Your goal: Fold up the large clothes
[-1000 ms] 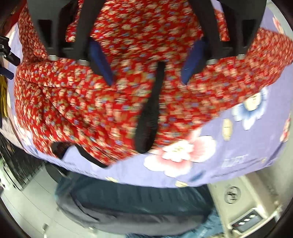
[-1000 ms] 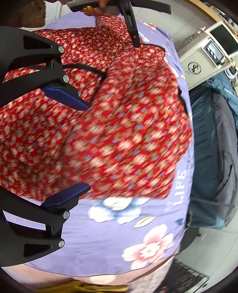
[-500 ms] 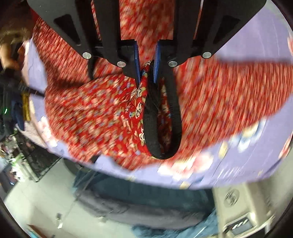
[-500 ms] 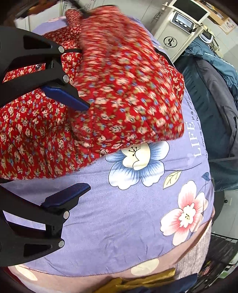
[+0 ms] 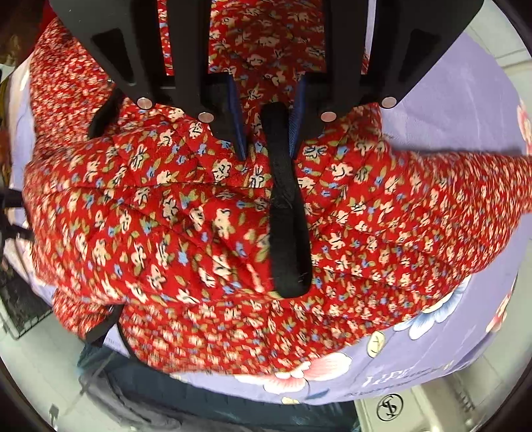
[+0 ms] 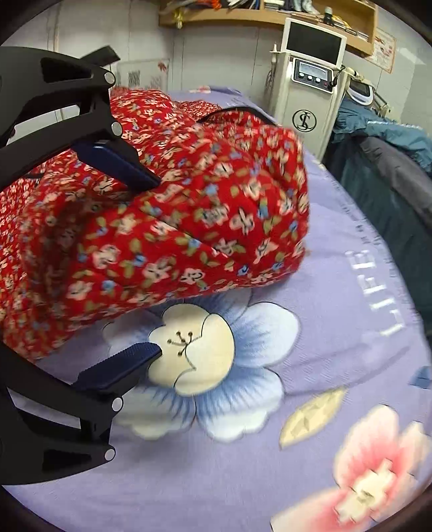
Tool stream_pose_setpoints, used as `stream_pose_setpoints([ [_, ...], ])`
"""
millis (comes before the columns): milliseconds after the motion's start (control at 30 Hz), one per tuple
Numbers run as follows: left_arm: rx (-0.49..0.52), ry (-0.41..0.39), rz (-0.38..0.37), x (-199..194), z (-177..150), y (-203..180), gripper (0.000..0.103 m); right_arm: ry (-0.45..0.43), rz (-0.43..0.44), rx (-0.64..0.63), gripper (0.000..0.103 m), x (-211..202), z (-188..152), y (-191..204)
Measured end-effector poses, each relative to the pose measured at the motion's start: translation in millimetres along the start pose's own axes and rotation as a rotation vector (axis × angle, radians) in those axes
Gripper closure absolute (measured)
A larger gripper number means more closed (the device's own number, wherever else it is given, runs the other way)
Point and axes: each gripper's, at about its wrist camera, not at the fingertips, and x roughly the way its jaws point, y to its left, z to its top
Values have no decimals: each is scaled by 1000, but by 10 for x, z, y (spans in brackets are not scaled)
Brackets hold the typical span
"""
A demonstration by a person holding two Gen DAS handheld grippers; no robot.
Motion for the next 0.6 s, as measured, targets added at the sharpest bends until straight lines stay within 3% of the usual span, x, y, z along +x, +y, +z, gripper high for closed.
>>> stream_pose_setpoints([
  [67,17,16,21,54,82,-62,77,-18,32,-15,16,42,-6,42],
  [100,20,18,26,66,91,-73,77,-37,34,-58,46,1,-56,131],
  [133,21,20,30,70,108,-85,77,-57,-2,-85,59,-39,-98,208],
  [200,15,23,38,80,160,-127,77,-84,-21,-116,72,-105,-163,290],
  [367,38,10,29,147,382,-350,77,-274,-216,-260,76,-557,-647,574],
  [467,89,22,89,258,477,-526,74,-266,-232,-236,75,-540,-700,444],
  [533,152,29,143,359,524,-645,72,-262,-278,-223,65,-425,-717,373],
  [600,185,26,175,398,563,-726,62,-218,-323,-178,57,-299,-615,325],
])
